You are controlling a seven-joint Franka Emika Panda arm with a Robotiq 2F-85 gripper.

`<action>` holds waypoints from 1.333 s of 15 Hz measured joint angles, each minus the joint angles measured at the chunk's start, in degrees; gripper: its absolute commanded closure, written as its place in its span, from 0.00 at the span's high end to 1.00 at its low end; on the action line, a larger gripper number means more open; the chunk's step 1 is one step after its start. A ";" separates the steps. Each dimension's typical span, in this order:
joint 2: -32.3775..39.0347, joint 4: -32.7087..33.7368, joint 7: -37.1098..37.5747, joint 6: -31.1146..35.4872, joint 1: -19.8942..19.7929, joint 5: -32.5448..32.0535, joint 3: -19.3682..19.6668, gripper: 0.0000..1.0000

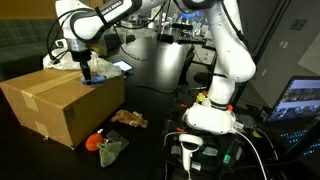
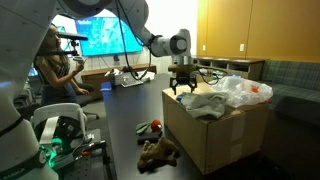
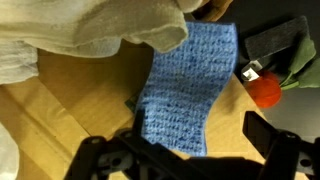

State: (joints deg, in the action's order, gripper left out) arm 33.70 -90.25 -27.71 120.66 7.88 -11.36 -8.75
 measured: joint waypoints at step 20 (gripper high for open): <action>4.56 7.72 -1.88 -7.07 -2.25 1.31 0.52 0.10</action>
State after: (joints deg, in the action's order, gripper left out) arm 38.26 -82.54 -29.59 113.58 5.62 -10.04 -8.22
